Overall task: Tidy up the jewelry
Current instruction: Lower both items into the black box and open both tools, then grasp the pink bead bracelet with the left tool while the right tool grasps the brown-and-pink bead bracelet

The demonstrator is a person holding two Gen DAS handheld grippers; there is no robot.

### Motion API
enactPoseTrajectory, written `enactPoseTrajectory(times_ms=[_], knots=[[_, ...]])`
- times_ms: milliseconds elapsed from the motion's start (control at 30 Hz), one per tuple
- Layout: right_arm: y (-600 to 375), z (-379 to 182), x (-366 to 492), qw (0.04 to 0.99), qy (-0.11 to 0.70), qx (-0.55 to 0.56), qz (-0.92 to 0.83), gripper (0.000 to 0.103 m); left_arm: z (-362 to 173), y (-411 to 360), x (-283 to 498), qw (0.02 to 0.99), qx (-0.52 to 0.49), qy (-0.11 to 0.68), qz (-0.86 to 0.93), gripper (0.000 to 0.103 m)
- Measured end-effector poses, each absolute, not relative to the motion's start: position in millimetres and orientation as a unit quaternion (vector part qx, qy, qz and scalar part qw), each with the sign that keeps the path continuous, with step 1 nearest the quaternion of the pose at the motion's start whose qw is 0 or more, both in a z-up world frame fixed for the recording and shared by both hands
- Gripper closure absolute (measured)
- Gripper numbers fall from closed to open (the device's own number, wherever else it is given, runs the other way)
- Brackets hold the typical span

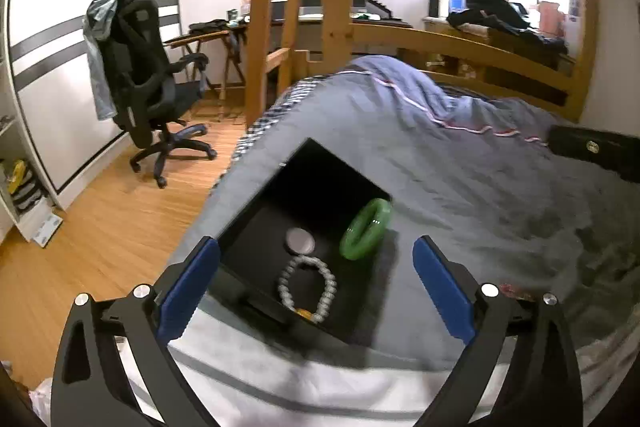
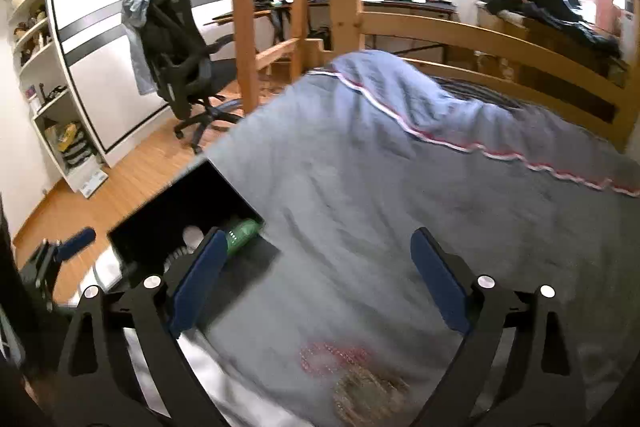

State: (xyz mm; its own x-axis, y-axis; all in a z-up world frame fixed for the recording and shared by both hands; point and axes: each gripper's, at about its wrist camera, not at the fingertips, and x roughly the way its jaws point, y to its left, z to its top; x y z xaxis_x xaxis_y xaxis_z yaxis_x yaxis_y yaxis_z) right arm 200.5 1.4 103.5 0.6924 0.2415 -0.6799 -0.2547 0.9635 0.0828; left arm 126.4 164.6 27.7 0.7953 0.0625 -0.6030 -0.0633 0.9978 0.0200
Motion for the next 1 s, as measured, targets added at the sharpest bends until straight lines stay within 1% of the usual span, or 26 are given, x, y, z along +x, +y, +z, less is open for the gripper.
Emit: enactPoseTrajectory(times_ms=[167,333,400,500,700,733,800,833,867,900,1000], knots=[[-39,112,159,0.917,0.379,-0.034,0.119,0.007,33,136,105,0.947,-0.001,0.321,-0.003,0.006],[-67,107,123,0.914,0.386,-0.044,0.116,0.007,18,100,92,0.934,-0.043,0.349,-0.057,0.006],[-75,102,112,0.913,0.389,-0.042,0.118,0.007,8,85,90,0.929,-0.032,0.362,-0.07,0.006],[-88,94,97,0.911,0.392,-0.04,0.118,0.007,-3,63,87,0.926,0.02,0.37,-0.076,0.006],[-107,61,80,0.903,0.408,-0.023,0.128,0.007,-16,47,87,0.919,0.047,0.381,-0.09,0.006],[-115,40,70,0.897,0.419,-0.013,0.142,0.007,-19,45,88,0.917,0.052,0.384,-0.091,0.006],[-117,31,65,0.893,0.425,-0.013,0.147,0.007,-24,40,93,0.915,0.06,0.389,-0.093,0.006],[-119,8,61,0.881,0.448,-0.02,0.152,0.008,-28,37,98,0.913,0.066,0.392,-0.094,0.006],[-119,0,61,0.877,0.455,-0.022,0.153,0.012,-32,34,102,0.911,0.071,0.395,-0.095,0.006],[-118,-6,61,0.873,0.462,-0.024,0.156,0.021,-37,29,107,0.908,0.078,0.4,-0.098,0.006],[-112,-15,70,0.874,0.458,-0.015,0.165,0.029,-49,17,118,0.903,0.092,0.408,-0.104,0.006]])
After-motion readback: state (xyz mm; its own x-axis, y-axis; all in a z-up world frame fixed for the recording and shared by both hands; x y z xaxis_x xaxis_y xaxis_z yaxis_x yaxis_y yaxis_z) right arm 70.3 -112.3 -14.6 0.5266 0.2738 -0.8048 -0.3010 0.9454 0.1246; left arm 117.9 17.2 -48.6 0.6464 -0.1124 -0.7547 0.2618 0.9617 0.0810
